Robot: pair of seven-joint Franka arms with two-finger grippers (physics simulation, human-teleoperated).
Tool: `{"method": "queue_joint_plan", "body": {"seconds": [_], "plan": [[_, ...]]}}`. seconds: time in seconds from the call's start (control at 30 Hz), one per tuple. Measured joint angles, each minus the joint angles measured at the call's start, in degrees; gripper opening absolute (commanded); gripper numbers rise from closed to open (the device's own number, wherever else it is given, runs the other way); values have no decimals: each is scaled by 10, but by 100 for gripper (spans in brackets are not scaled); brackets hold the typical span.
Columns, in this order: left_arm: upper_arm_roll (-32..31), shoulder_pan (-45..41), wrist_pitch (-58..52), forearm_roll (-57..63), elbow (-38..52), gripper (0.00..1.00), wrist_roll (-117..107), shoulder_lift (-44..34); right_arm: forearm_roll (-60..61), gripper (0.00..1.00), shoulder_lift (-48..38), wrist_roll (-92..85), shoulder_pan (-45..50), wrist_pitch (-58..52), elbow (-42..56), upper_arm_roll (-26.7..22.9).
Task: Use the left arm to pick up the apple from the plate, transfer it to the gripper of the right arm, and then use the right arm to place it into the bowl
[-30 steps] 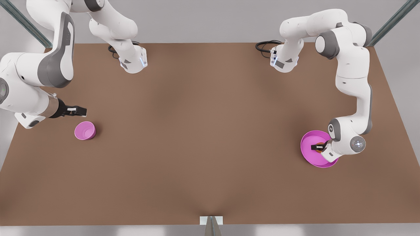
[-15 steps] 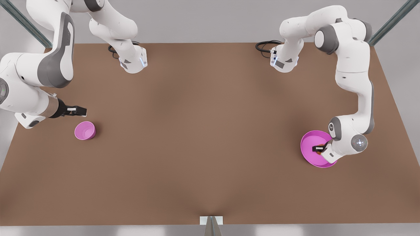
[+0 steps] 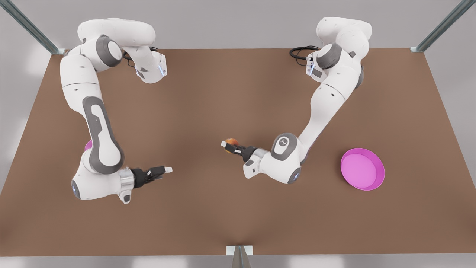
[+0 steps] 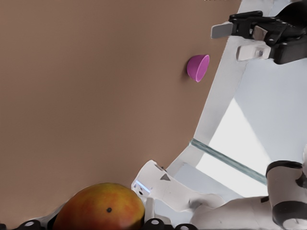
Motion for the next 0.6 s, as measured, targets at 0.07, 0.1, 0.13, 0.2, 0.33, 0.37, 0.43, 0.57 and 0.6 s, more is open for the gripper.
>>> {"method": "queue_joint_plan", "body": {"seconds": [0.07, 0.1, 0.13, 0.2, 0.33, 0.37, 0.43, 0.57, 0.6], "plan": [[-1, -1, 3, -43, 4, 68, -16, 13, 22, 100, 28, -59, -20, 18, 20, 31], [-1, -1, 4, -67, 4, 68, -21, 20, 35, 100, 36, -90, -26, 28, 22, 41], [-1, -1, 4, -86, 4, 68, -26, 24, 51, 100, 45, -120, -30, 38, 20, 49], [7, -2, 9, -110, 5, 68, -28, 30, 78, 100, 64, -181, -36, 58, 19, 74], [38, -3, 59, -130, 16, 68, -3, 35, 104, 100, 73, -309, -37, 133, -6, 108], [46, -2, 75, -133, 17, 68, 7, 36, 108, 100, 74, -340, -37, 159, -19, 119], [52, -2, 107, -136, 23, 68, 30, 34, 114, 100, 75, -397, -35, 211, -33, 138], [50, -3, 147, -139, 26, 68, 74, 32, 127, 100, 87, -494, -33, 301, -49, 170], [50, -4, 155, -140, 26, 68, 84, 32, 129, 100, 93, -515, -33, 318, -49, 178]]}}
